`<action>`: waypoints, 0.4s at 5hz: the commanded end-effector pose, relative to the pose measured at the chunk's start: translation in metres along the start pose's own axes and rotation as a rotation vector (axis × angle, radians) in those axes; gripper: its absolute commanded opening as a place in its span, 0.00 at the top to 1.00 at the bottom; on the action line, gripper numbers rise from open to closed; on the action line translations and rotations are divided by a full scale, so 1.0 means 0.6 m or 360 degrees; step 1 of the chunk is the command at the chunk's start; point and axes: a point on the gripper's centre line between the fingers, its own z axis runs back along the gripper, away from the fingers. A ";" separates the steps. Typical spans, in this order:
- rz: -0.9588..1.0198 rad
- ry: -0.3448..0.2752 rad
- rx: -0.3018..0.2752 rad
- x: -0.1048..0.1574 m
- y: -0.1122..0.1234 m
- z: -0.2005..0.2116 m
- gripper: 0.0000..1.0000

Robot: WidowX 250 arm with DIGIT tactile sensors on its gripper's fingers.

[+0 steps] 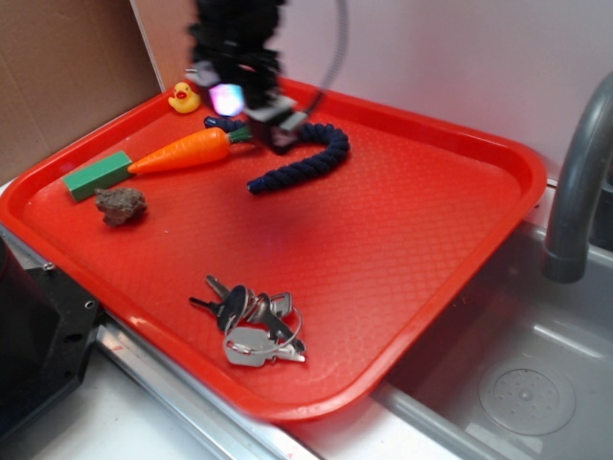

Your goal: Grab the blue rope.

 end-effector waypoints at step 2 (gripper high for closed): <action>-0.0124 0.0048 0.0003 0.038 -0.014 -0.078 0.00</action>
